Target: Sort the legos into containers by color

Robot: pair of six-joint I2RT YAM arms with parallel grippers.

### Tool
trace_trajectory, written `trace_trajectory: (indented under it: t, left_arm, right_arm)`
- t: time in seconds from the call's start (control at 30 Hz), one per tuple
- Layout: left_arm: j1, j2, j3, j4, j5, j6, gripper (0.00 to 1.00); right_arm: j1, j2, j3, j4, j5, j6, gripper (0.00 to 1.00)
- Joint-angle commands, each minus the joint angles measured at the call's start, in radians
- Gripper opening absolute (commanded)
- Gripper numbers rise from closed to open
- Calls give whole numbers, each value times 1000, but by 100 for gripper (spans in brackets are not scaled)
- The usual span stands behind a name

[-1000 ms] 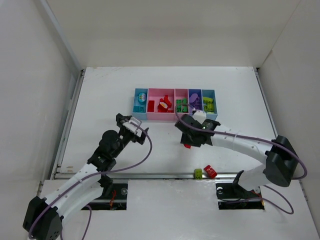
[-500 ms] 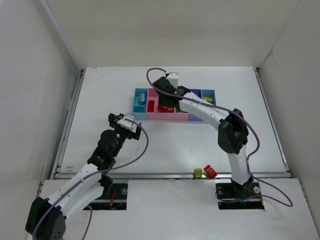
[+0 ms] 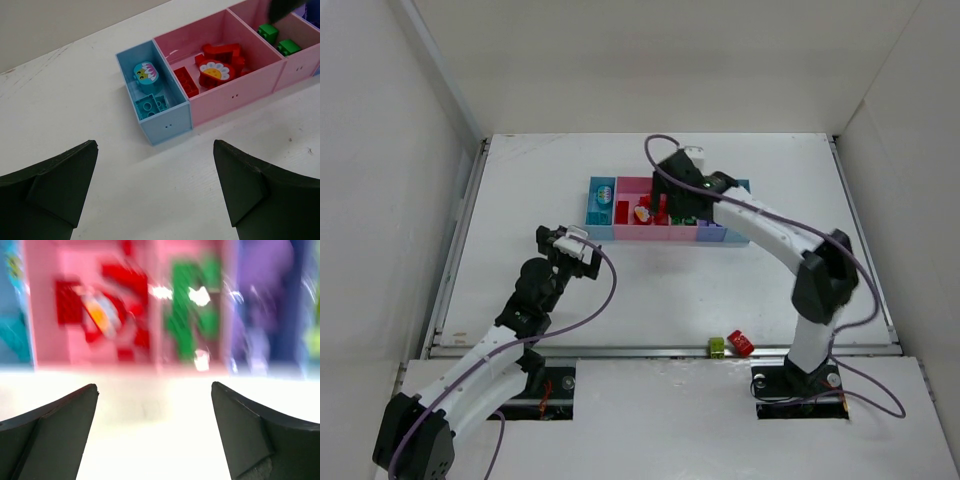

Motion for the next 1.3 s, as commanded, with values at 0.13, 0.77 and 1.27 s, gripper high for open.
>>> trace_trajectory:
  t: [0.13, 0.77, 1.27]
  left_arm:
    - [5, -33, 0, 52, 36, -5, 100]
    - [5, -105, -10, 43, 93, -5, 100]
    - [5, -114, -10, 24, 112, -15, 100]
  right_arm:
    - [16, -408, -527, -314, -62, 595, 100]
    - [76, -997, -1079, -434, -257, 1248, 100]
    - [165, -779, -1101, -414, -297, 1371, 100]
